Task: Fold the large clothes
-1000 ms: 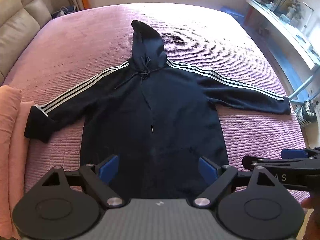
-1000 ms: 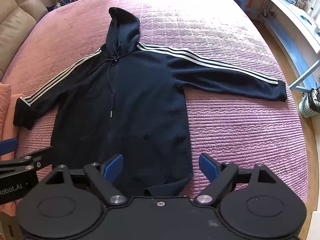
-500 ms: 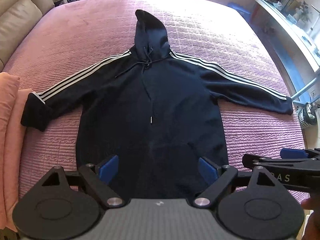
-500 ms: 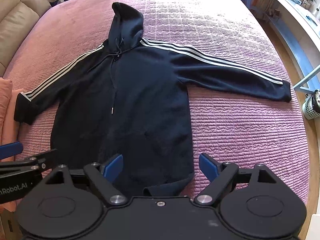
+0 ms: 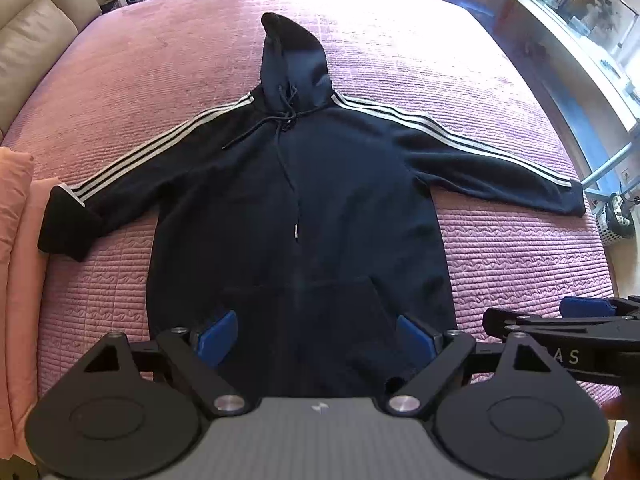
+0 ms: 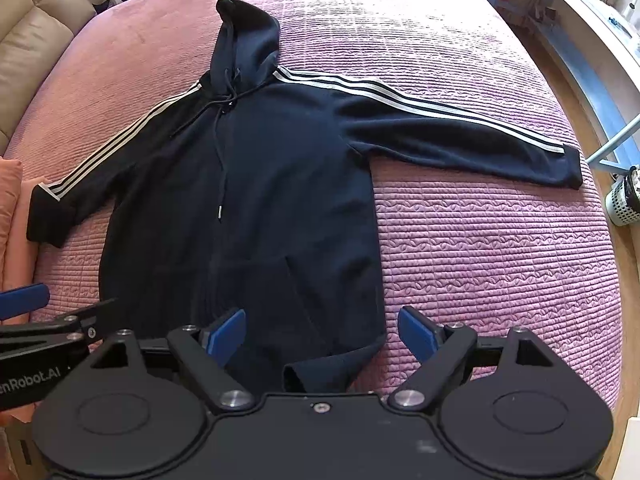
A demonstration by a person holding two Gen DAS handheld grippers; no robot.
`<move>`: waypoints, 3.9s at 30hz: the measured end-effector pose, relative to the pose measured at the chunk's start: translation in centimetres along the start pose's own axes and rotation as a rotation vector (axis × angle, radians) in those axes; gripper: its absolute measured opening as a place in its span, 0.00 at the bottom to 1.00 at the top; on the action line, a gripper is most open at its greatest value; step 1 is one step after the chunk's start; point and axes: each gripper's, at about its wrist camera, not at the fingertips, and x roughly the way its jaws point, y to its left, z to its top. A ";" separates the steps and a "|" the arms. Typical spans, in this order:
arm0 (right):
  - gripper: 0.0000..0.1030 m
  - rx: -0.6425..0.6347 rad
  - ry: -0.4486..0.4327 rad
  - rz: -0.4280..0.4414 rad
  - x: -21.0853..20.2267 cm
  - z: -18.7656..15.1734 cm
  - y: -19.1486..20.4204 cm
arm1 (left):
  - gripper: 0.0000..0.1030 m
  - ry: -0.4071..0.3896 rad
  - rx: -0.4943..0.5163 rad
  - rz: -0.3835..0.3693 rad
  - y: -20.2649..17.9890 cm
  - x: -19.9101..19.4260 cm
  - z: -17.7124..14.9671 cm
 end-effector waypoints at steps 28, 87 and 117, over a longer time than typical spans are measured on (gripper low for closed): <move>0.96 0.144 0.003 -0.033 8.6 1.6 -12.5 | 0.86 0.025 -0.011 -0.053 -8.1 7.5 2.4; 0.31 0.066 -0.688 0.427 19.0 19.6 18.3 | 0.76 -0.224 -0.317 0.083 23.3 18.8 -4.1; 0.37 0.164 -0.325 -0.212 31.1 15.6 10.4 | 0.60 -0.310 -0.129 -0.081 26.9 37.0 14.8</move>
